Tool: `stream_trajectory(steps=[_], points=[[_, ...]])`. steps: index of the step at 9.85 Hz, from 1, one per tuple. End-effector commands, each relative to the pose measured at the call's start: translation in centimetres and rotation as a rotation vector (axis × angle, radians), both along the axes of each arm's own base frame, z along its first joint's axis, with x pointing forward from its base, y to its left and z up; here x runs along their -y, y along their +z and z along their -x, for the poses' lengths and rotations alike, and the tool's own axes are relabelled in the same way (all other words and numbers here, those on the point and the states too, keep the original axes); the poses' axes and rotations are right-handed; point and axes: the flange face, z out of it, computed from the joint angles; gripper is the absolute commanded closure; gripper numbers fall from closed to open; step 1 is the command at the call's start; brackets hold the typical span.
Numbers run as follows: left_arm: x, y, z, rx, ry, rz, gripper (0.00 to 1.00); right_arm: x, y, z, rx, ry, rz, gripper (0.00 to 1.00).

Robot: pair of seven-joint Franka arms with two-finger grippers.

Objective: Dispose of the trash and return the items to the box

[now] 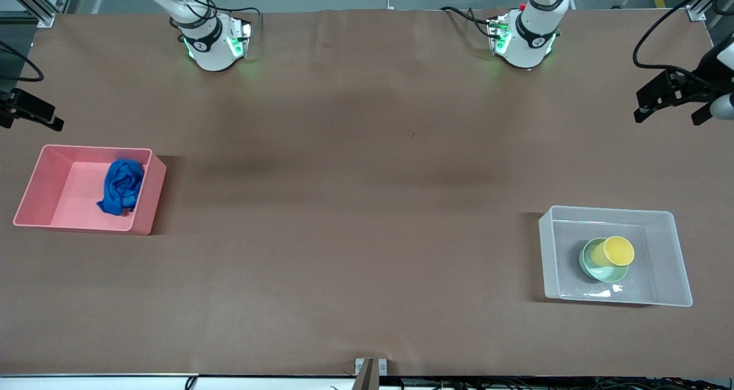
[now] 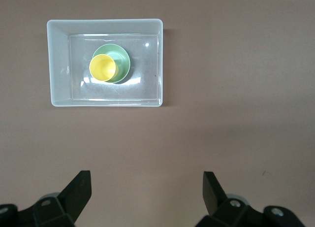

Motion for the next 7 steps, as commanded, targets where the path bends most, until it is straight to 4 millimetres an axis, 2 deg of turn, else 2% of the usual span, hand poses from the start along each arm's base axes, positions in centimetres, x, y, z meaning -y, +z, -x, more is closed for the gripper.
stream_trajectory(steps=[1,7], points=[[0.0,-1.1,0.2,-0.049,0.021,0.03,0.0,0.2,0.3,0.7,0.002,0.009,0.009,0.0],[-0.1,-2.1,0.9,-0.066,0.029,-0.01,0.0,0.2,0.3,0.7,0.002,0.009,0.009,0.0]])
